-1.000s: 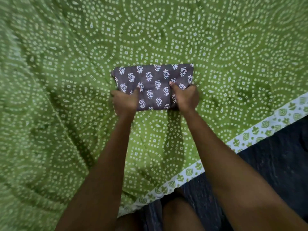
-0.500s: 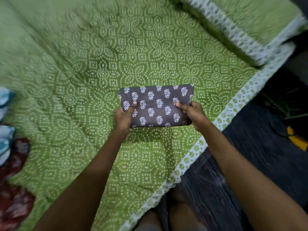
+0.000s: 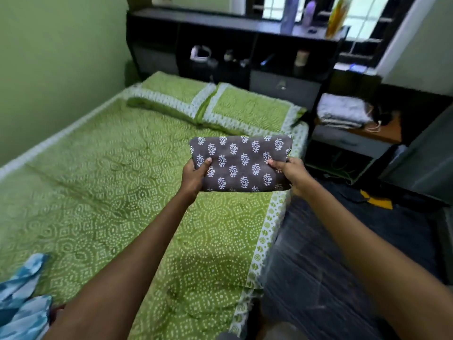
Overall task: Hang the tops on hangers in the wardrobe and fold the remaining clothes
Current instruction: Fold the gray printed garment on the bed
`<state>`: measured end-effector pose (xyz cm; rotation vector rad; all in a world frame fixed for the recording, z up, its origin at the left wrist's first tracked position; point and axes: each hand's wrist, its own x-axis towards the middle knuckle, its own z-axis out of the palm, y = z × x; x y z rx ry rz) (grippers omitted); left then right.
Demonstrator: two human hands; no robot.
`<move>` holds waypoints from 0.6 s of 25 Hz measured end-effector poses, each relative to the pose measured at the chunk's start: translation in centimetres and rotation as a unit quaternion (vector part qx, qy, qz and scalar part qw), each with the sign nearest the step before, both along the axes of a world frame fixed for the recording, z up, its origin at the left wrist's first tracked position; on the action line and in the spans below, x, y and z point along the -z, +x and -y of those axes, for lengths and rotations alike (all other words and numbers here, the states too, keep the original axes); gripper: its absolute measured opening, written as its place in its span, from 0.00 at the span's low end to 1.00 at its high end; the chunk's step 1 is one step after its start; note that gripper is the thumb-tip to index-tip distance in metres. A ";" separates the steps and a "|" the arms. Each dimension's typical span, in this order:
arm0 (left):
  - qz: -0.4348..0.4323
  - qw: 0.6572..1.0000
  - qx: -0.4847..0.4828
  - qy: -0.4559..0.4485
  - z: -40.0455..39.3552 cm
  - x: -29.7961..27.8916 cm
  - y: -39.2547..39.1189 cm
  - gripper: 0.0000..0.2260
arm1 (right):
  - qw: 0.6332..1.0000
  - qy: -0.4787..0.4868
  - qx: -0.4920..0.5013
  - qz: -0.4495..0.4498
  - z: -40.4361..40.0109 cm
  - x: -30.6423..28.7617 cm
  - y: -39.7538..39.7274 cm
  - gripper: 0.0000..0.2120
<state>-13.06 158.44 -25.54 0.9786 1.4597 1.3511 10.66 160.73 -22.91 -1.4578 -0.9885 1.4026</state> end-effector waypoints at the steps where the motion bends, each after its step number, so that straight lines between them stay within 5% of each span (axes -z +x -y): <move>1: -0.002 1.000 0.021 0.010 -0.2 -1.1 1.2 0.11 | 1.000 0.014 0.010 0.004 0.4 -1.3 1.3 0.03; 15: 0.019 0.968 0.234 0.084 -9.0 -10.5 21.2 0.12 | 0.977 0.102 0.187 0.026 1.3 -10.5 20.4 0.09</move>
